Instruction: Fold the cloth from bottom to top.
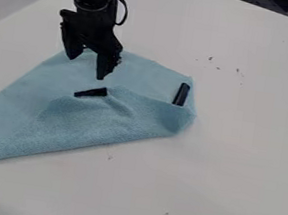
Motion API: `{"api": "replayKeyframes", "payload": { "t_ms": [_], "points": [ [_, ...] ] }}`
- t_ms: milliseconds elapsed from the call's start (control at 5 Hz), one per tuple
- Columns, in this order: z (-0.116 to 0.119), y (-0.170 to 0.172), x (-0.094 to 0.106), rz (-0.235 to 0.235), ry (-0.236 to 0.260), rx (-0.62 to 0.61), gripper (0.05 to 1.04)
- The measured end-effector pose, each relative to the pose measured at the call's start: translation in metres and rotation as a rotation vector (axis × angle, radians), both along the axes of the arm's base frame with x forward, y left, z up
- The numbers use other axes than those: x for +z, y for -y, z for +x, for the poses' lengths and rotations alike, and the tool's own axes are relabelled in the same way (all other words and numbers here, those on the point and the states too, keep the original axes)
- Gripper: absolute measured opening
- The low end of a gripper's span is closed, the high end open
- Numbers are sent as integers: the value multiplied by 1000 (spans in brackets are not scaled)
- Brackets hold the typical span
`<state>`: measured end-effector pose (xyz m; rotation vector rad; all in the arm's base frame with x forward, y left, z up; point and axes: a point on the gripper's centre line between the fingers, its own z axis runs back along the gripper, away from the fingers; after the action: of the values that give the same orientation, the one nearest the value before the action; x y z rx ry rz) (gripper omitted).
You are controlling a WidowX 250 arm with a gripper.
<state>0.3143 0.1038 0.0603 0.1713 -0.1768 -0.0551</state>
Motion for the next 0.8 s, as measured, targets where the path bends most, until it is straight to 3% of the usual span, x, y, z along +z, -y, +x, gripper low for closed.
{"api": "replayKeyframes", "payload": {
  "t_ms": [400,600,800],
  "points": [
    [-22,-5,-13,-2,-45,45,1001],
    [-40,-19,-2,20,-20,110,1001],
    [-79,-38,-1,47,-19,212,1001]
  ]
}}
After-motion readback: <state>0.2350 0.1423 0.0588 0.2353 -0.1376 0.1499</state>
